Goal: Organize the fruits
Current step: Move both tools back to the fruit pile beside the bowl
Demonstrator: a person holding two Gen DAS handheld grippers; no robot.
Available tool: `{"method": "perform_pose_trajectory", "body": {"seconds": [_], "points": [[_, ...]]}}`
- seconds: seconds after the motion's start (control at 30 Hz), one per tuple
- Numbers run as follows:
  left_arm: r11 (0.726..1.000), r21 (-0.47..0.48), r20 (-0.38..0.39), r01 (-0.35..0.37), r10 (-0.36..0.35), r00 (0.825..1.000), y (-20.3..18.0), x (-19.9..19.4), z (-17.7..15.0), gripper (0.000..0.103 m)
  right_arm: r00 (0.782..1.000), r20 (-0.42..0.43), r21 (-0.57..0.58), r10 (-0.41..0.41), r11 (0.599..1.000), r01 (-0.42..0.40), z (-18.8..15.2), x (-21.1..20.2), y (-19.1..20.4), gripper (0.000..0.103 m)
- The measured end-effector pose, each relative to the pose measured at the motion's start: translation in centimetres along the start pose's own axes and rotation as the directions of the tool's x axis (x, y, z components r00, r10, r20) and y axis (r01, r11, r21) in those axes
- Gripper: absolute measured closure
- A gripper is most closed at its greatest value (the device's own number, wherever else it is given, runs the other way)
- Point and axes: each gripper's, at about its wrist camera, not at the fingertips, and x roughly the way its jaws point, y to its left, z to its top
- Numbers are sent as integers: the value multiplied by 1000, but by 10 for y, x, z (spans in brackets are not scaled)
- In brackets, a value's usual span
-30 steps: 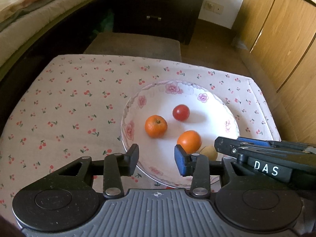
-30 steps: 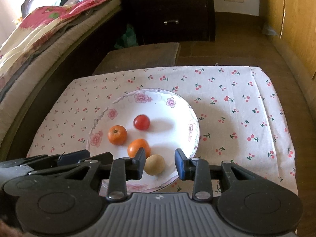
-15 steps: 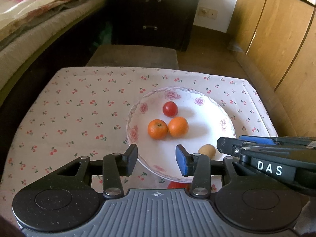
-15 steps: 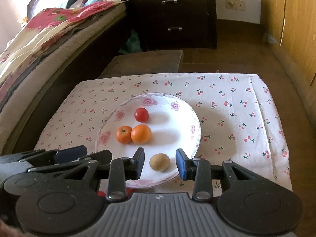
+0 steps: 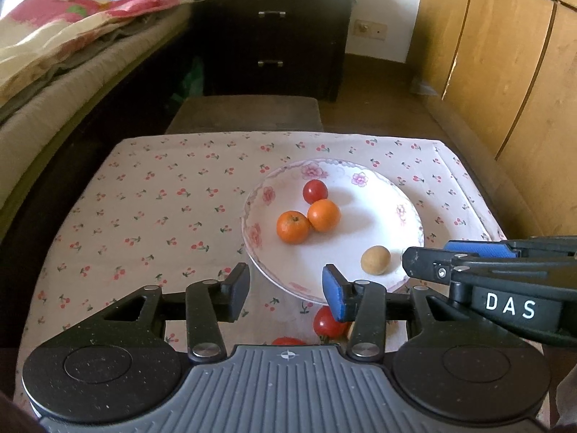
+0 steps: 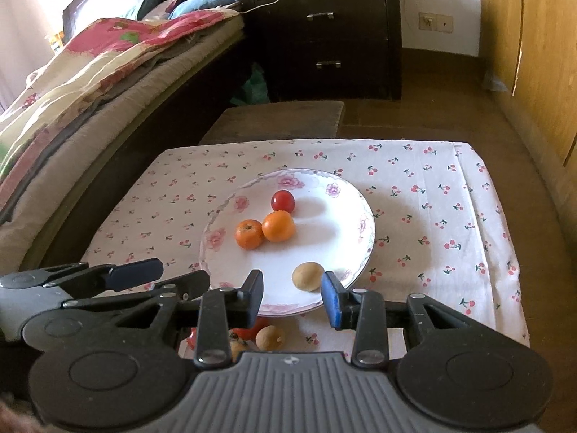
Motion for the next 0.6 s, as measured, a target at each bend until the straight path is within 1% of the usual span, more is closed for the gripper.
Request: {"method": "perform_pose_trajectory", "body": {"seconds": [0.53, 0.6], "points": [[1000, 29, 23, -7, 6, 1000, 4, -19, -13, 47, 1000, 2, -1, 22, 1000, -22, -15, -12, 9, 63], [999, 35, 25, -7, 6, 1000, 6, -22, -16, 46, 1000, 0, -4, 26, 1000, -26, -18, -15, 11, 63]]}}
